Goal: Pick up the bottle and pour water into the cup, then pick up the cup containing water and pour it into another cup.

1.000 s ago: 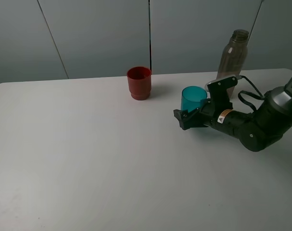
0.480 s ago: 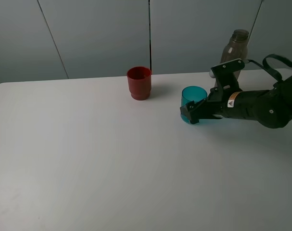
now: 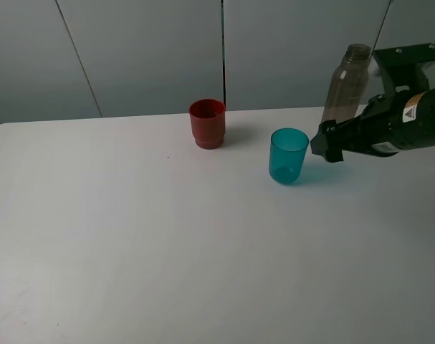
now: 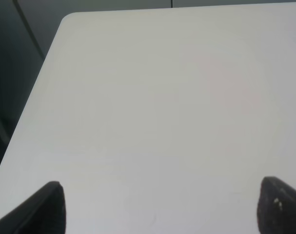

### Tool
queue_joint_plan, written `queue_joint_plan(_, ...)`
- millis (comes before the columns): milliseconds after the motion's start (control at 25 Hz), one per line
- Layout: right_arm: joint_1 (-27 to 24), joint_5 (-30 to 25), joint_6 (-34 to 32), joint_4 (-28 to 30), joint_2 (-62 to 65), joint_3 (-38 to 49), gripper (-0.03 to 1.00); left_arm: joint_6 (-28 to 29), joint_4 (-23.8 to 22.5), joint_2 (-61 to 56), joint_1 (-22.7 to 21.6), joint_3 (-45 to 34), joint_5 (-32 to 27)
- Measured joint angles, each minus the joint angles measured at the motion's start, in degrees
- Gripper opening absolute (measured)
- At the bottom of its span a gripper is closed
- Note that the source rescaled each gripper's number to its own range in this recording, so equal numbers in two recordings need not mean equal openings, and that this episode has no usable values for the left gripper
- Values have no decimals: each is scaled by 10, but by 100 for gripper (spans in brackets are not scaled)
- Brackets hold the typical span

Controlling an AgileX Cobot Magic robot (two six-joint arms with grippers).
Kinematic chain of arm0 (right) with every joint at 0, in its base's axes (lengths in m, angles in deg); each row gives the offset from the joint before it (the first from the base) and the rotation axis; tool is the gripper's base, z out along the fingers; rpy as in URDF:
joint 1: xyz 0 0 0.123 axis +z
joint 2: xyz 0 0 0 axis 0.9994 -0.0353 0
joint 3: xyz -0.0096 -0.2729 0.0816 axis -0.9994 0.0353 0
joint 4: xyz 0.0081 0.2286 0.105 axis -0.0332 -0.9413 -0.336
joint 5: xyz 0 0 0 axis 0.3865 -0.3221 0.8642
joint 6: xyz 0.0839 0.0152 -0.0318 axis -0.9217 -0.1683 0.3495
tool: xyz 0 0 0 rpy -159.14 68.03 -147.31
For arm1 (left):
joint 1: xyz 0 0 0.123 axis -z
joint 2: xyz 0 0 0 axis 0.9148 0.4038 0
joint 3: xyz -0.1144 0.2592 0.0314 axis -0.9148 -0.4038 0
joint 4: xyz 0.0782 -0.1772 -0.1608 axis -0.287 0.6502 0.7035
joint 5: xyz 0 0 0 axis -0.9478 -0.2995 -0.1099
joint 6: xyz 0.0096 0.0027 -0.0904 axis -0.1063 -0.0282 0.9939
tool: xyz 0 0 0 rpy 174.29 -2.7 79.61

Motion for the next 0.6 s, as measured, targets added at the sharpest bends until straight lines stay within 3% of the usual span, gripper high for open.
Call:
queue_joint_plan(200, 0, -121, -1, -13, 154, 0, 99, 0, 0, 0, 0, 0, 0)
queue_joint_plan(600, 0, -442, 7, -13, 469, 0, 99, 0, 0, 0, 0, 0, 0)
